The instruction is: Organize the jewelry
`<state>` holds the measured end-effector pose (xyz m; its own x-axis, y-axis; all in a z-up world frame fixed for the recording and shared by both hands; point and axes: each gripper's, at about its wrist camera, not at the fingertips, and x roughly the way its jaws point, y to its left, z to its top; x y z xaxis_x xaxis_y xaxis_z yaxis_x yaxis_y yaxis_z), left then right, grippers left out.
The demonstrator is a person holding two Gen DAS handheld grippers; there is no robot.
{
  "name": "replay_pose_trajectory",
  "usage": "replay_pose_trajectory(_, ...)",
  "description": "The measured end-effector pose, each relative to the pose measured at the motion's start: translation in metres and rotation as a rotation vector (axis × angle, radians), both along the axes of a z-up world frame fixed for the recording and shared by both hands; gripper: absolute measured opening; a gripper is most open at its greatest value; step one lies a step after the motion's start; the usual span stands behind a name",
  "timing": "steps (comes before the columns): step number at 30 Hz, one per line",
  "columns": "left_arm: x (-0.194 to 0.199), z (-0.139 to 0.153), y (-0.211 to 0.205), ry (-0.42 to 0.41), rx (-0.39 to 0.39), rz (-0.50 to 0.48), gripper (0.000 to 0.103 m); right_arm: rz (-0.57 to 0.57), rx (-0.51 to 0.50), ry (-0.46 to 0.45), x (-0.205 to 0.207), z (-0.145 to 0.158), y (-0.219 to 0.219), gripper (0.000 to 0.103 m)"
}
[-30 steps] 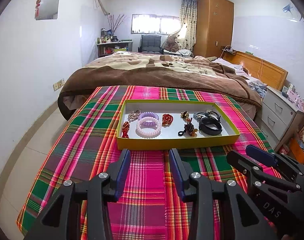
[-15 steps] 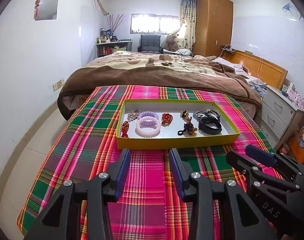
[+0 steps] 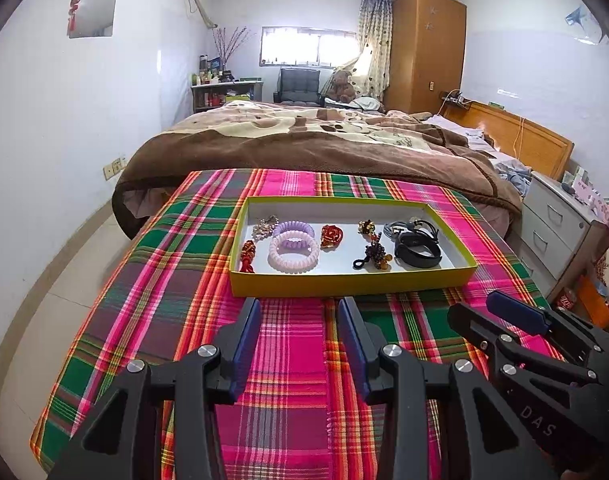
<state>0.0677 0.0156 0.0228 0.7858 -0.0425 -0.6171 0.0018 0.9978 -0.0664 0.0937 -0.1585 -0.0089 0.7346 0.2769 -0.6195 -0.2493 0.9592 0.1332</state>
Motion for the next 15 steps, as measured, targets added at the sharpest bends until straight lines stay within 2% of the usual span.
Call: replay_pose_trajectory(15, -0.0014, -0.0004, -0.0033, 0.009, 0.004, 0.000, 0.040, -0.002, 0.001, -0.001, -0.0012, -0.0016, -0.0009, 0.049)
